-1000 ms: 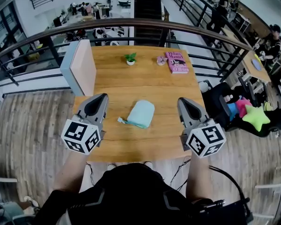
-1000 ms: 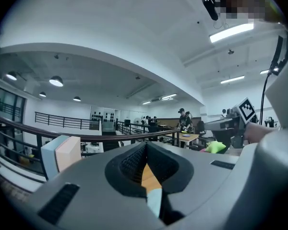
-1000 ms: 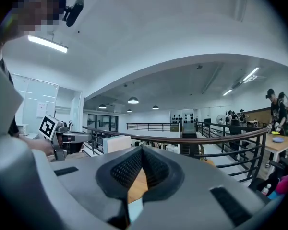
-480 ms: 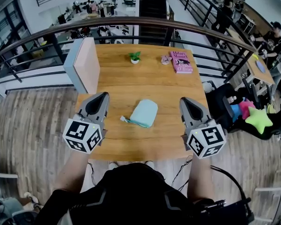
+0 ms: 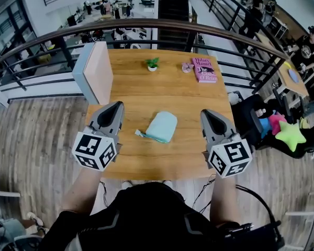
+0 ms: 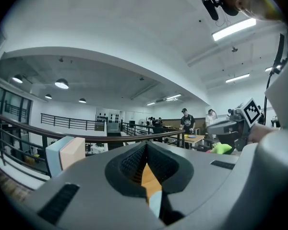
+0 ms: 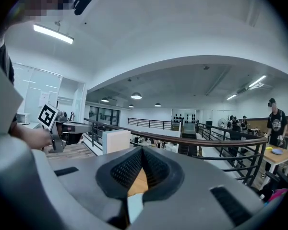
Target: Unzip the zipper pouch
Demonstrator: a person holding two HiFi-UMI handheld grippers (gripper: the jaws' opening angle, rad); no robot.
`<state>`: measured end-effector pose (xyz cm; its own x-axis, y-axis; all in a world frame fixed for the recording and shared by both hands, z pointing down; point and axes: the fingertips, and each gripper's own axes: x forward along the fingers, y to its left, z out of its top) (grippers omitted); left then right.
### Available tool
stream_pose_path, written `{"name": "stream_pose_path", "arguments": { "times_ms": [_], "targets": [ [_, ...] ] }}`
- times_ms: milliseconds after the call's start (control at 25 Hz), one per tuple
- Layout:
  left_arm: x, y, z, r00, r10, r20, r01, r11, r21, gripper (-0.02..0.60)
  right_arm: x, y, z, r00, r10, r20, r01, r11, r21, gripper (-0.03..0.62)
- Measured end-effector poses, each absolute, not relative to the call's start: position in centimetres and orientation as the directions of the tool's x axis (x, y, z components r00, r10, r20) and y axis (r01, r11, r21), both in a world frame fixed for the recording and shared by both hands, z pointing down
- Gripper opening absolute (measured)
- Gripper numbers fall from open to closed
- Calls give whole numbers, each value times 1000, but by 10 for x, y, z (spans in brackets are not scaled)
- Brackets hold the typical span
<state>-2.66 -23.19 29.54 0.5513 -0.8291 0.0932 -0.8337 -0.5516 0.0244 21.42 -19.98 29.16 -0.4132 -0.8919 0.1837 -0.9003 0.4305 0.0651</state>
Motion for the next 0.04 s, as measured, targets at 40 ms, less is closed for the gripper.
{"name": "stream_pose_path", "arguments": {
  "times_ms": [40],
  "targets": [
    [-25, -232, 295, 551, -830, 91, -834, -550, 33, 29, 214, -200, 292, -414, -891, 188, -899, 433, 68, 8]
  ]
}}
